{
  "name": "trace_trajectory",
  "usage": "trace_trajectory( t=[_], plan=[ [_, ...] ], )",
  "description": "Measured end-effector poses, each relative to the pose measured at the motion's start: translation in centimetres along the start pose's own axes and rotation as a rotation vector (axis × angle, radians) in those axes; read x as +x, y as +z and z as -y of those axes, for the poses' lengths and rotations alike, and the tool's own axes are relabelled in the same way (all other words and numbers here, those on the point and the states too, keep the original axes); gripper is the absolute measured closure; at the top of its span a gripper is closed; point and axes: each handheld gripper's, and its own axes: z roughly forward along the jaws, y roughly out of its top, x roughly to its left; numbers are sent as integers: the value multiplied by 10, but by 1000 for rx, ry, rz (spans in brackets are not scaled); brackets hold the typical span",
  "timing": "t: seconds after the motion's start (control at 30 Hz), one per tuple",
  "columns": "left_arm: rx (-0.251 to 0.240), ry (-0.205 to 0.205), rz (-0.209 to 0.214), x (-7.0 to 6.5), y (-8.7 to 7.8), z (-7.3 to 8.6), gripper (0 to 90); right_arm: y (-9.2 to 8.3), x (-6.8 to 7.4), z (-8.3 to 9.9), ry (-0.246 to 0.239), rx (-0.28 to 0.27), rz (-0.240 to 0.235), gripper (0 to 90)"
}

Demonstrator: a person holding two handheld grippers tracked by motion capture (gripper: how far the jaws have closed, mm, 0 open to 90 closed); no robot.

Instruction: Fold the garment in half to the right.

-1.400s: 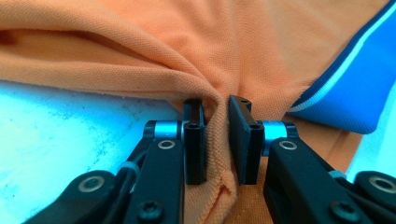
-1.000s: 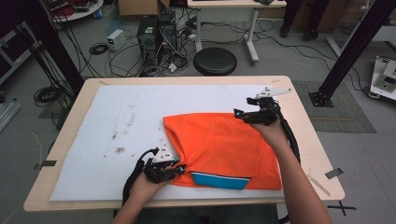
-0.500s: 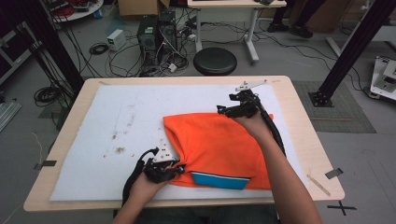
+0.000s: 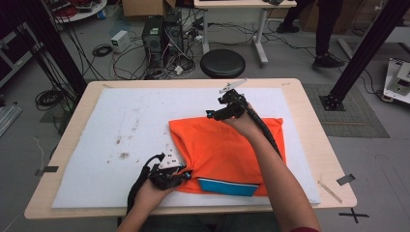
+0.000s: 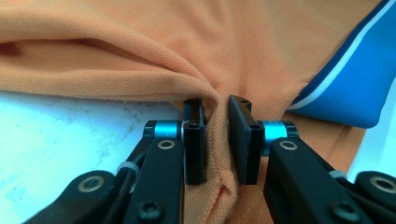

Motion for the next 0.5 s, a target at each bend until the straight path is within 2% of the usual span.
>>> trace_trajectory(
  t=[0.07, 0.27, 0.5],
  plan=[
    [-5, -11, 7, 1, 1, 0, 762, 8, 2, -2, 0, 10, -8, 212],
    [1, -2, 3, 0, 0, 0, 762, 30, 10, -10, -10, 31, -28, 212],
    [1, -3, 2, 0, 0, 0, 762, 56, 21, -20, -21, 63, -73, 212]
  ],
)
